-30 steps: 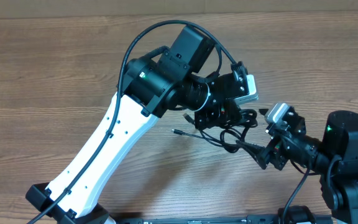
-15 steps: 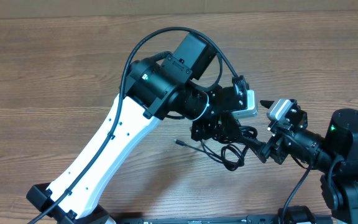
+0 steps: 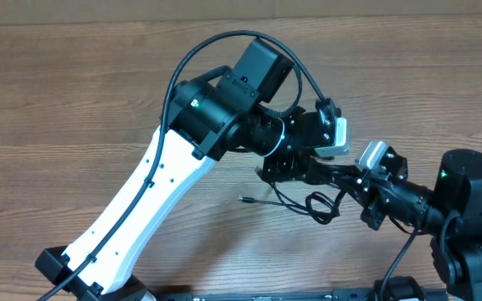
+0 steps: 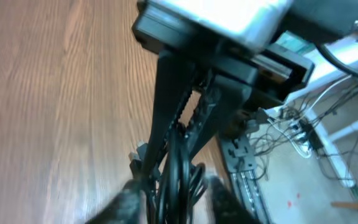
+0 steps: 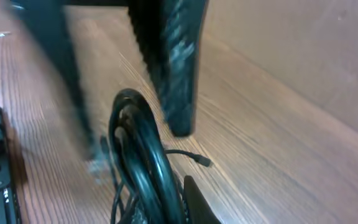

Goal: Untangle cables

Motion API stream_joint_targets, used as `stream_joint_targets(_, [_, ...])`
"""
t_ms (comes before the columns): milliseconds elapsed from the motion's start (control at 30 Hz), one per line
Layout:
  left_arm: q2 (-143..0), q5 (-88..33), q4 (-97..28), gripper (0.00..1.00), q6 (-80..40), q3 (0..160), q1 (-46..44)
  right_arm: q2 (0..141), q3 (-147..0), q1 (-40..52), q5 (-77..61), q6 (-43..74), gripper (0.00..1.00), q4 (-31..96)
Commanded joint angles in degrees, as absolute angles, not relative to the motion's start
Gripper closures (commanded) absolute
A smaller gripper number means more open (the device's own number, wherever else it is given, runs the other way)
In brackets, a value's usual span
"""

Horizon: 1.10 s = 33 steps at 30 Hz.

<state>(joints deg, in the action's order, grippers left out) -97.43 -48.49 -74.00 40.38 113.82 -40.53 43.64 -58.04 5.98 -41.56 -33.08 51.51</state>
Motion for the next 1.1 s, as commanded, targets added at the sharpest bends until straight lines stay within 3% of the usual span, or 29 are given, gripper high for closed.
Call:
stream_joint_targets(0, [-96.8, -48.4, -73.4, 0.53, 36.6, 115.3, -40.7, 43.5, -59.3, 5.6, -38.4, -30.7, 0.96, 51.0])
stream_joint_targets(100, [-96.3, -43.1, -73.9, 0.59, 32.2, 115.3, -40.7, 43.5, -59.3, 5.6, -33.6, -26.6, 0.96, 51.1])
stream_joint_targets(333, [-92.5, -26.2, -74.0, 0.45, 20.5, 115.3, -40.7, 43.5, -59.3, 5.6, -30.5, -16.4, 0.96, 48.9])
stream_joint_targets(467, [-92.2, -17.6, -74.8, 0.38, 12.5, 115.3, -40.7, 43.5, -59.3, 5.6, -30.5, -4.6, 0.96, 45.3])
stream_joint_targets(733, [-92.2, -17.8, -71.0, 0.29, 3.6, 115.3, -40.8, 43.5, -59.3, 5.6, -30.7, 5.5, 0.96, 42.8])
stream_joint_targets(800, [-92.2, -17.8, -69.2, 0.23, 1.1, 115.3, -40.8, 43.5, -59.3, 5.6, -31.0, 6.5, 0.96, 41.8])
stream_joint_targets(867, [-92.2, -17.8, -67.8, 0.08, -0.1, 115.3, -40.8, 43.5, -59.3, 5.6, -32.4, 6.5, 0.96, 40.6])
stream_joint_targets(1067, [-92.7, -18.0, -66.0, 0.0, -1.8, 115.3, -40.9, 43.5, -59.3, 5.6, -34.9, 7.7, 0.96, 37.6])
